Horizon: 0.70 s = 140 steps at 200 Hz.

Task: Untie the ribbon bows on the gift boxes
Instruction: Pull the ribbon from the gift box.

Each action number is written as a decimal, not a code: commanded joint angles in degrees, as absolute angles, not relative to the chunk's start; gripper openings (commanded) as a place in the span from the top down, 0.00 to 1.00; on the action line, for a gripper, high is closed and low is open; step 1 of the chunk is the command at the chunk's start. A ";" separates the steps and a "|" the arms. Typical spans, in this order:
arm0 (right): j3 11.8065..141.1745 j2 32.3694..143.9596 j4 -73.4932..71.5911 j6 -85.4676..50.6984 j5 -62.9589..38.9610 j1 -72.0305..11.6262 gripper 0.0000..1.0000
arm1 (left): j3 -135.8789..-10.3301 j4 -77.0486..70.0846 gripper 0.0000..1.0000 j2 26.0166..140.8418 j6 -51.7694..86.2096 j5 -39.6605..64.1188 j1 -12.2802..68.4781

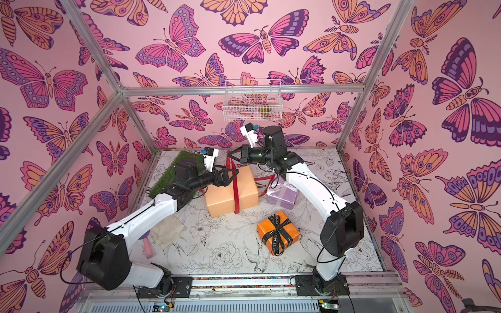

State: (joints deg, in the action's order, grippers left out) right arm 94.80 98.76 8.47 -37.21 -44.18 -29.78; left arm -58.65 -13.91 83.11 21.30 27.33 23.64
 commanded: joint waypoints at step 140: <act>90.28 94.26 9.54 -38.15 -48.80 -29.58 1.00 | -65.09 -26.56 0.72 94.50 14.09 35.10 21.02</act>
State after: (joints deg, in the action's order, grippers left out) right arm 89.10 93.27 11.53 -36.71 -46.15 -29.74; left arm -62.63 -22.98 92.12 12.69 30.13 22.70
